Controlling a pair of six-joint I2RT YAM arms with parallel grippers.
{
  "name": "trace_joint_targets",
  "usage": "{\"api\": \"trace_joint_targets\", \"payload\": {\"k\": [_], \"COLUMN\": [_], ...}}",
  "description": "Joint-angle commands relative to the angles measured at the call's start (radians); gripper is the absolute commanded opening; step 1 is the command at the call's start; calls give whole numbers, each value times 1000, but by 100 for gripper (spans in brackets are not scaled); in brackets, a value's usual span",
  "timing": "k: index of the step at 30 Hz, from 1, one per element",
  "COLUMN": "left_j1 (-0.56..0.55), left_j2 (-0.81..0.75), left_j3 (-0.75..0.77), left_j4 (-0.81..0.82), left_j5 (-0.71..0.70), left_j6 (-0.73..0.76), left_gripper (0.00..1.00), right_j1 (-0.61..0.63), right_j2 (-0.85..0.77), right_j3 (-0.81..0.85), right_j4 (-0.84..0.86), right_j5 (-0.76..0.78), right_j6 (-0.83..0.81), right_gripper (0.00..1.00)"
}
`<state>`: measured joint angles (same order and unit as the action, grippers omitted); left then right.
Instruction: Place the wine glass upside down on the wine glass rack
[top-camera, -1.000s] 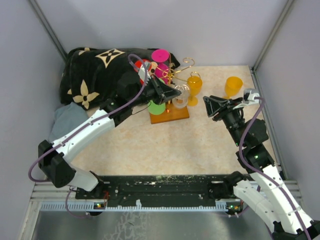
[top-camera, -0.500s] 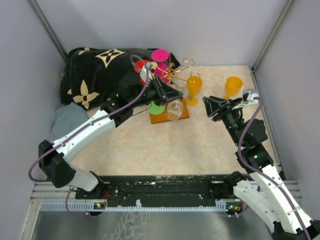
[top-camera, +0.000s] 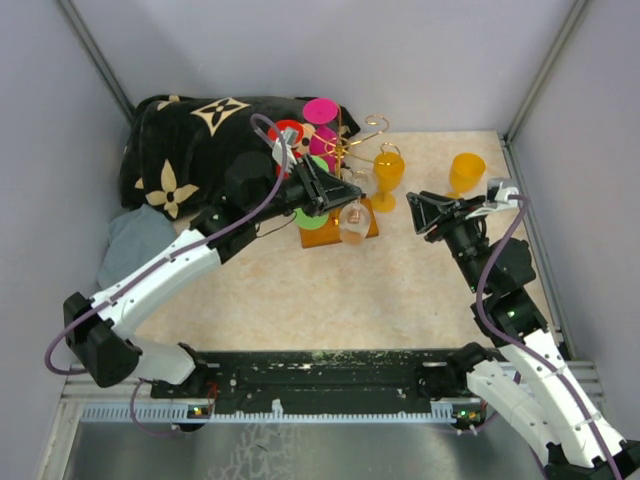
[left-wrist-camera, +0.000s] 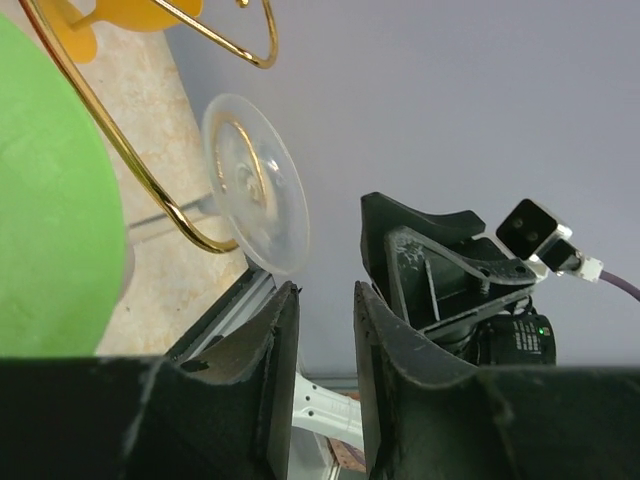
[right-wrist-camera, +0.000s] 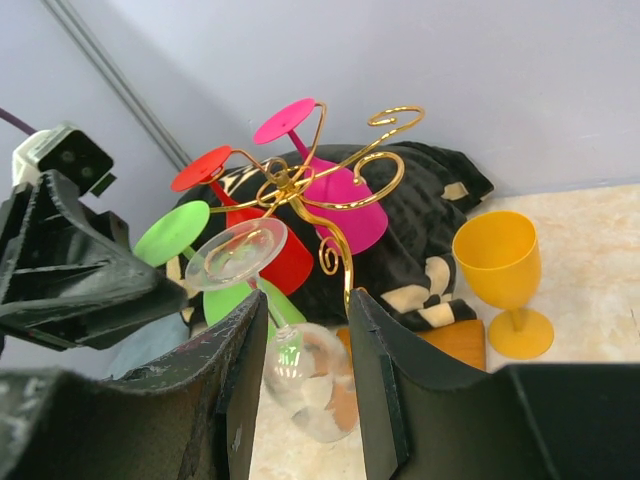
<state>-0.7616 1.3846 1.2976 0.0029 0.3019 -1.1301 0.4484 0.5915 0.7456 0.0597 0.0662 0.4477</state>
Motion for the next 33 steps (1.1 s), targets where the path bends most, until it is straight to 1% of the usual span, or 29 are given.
{"api": "trace_joint_targets", "payload": {"k": [1,6,9,12,15,20,24,28,33], "left_j1": [-8,-9,-9,-9,-8,-8,-8,-8,-8], "left_j2": [-64,-125,-177,-237,-297,-407,-498,-565,-603], "left_j3": [-26,-56,-73,-83,-81,-96,-153,-194,-219], "left_j4": [47,45,30,0,-58,-168,-183,-196,-218], "left_j5": [12,9,4,-15,-59,-200,-286,-332,-339], "left_j6": [-8,1,25,78,160,293,343,367,376], "left_gripper": [34,36,36,37,37,38,39,41,41], "right_j1": [-4,-4,-4,-4,-8,-65,-149,-220,-233], "right_j2": [1,10,38,101,198,337,424,518,659], "right_j3": [-1,10,51,108,162,244,293,349,457], "right_j4": [43,24,-32,-122,-182,-223,-221,-202,-224], "right_j5": [31,70,146,221,243,219,171,100,59], "right_j6": [3,-8,-18,-24,-24,5,46,75,75], "right_gripper": [39,39,39,39,39,39,39,39,39]}}
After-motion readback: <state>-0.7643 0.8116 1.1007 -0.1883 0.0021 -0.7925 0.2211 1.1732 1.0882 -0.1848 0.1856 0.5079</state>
